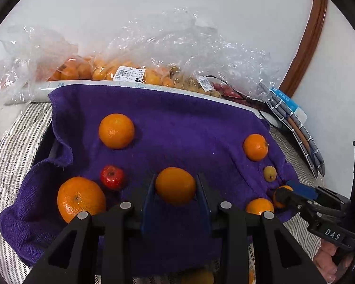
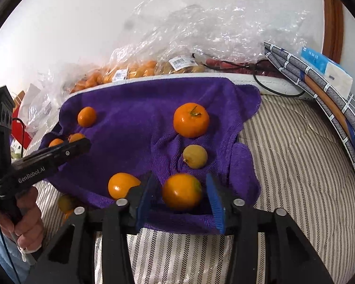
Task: Organize fruits
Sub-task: 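Lower and open the right tool on the towel while the left tool lowers its orange, then open the left tool on the towel and withdraw both tools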
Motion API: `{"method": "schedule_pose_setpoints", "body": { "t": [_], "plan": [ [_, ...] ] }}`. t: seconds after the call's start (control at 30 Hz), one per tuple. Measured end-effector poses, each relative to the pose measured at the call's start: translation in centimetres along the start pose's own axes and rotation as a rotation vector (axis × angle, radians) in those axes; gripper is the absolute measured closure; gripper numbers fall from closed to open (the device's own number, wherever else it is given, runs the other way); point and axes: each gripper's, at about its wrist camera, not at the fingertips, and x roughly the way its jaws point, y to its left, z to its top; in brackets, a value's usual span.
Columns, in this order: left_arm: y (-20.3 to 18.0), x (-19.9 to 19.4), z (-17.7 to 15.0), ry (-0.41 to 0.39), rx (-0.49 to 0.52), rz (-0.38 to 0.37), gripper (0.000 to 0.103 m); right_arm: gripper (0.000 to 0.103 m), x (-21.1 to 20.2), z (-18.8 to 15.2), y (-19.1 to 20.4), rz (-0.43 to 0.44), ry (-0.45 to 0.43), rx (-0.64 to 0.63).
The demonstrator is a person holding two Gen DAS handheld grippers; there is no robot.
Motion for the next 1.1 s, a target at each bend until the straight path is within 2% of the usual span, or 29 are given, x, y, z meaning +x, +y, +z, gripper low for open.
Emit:
{"method": "schedule_pose_setpoints", "body": {
  "t": [0.27, 0.43, 0.83, 0.9, 0.97, 1.0, 1.03, 1.1],
  "plan": [
    [-0.2, 0.4, 0.0, 0.025, 0.009, -0.001, 0.07, 0.053, -0.9, 0.1, 0.3, -0.023, -0.059, -0.01],
    [-0.4, 0.1, -0.1, 0.016, 0.021, 0.0, 0.065, 0.053, -1.8, 0.0, 0.3, -0.028, -0.117, 0.0],
    [-0.6, -1.6, 0.1, -0.034, 0.023, -0.026, 0.059, 0.053, -5.1, -1.6, 1.3, -0.145, -0.179, 0.013],
    [-0.4, -2.4, 0.4, -0.04, 0.011, -0.036, 0.058, 0.053, -5.7, -2.3, 1.9, -0.128, -0.171, 0.034],
    [-0.2, -3.2, 0.9, -0.035, 0.011, -0.04, 0.056, 0.053, -5.7, -3.0, 2.8, -0.084, -0.127, 0.036],
    [-0.2, -3.8, 1.2, -0.015, 0.03, -0.026, 0.051, 0.053, -5.6, -3.4, 3.5, -0.056, -0.104, 0.029],
    [-0.1, -4.3, 1.3, -0.004, 0.052, -0.015, 0.051, 0.053, -5.4, -4.0, 4.3, -0.028, -0.084, 0.013],
    [0.4, -6.2, 0.8, -0.034, 0.086, 0.014, 0.051, 0.053, -5.4, -5.0, 6.1, 0.001, -0.064, -0.035]
  ]
}}
